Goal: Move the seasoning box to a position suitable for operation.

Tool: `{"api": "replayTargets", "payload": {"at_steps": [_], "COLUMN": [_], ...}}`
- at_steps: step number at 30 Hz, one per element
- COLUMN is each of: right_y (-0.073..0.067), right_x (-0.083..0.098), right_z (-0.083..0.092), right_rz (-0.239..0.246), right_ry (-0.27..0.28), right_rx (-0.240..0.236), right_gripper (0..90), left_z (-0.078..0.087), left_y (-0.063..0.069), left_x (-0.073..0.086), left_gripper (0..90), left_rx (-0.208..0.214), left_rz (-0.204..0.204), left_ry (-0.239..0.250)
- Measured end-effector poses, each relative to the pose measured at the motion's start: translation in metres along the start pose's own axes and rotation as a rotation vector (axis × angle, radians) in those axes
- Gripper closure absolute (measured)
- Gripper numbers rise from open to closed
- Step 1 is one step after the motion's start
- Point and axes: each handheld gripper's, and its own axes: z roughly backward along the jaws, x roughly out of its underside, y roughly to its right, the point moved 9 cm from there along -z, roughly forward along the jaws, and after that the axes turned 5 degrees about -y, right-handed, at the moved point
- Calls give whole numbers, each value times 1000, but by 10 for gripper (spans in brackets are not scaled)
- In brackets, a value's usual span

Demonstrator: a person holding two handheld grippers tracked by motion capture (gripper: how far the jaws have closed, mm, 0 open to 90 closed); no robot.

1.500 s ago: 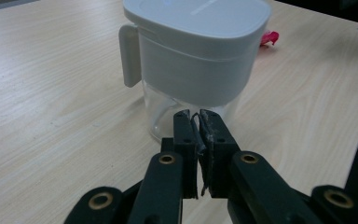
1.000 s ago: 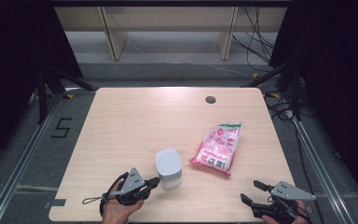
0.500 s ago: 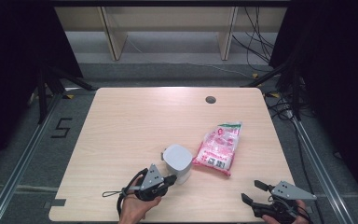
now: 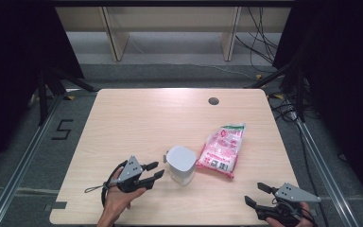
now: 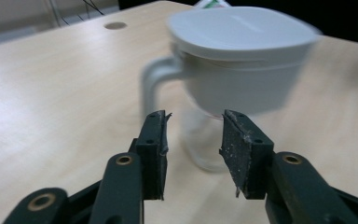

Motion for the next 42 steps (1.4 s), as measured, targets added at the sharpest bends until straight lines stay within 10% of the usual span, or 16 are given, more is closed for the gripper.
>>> {"api": "replayTargets", "payload": {"at_steps": [6, 19, 23, 24, 31, 42], "right_y": [-2, -1, 1, -3, -2, -4], "right_x": [1, 1, 1, 3, 2, 1], "right_z": [-2, -1, -2, 1, 0, -2], "right_rz": [-5, 3, 4, -58, -32, -29], "right_ry": [-1, -5, -1, -18, -1, -11], "right_rx": [-6, -19, -10, -19, -13, -14], "right_gripper": [289, 289, 289, 289, 290, 290], "left_z": [-23, -52, -49, -42, -15, 16], "left_y": [-20, -18, -21, -22, -25, -31], "left_x": [2, -13, -9, -5, 6, 5], "left_gripper": [557, 704, 758, 758, 753, 776], "left_rx": [-14, 42, 45, 31, -41, -30], "left_rz": [-15, -84, -78, -56, -9, 22], "left_ry": [-22, 11, 19, 24, -10, 62]}}
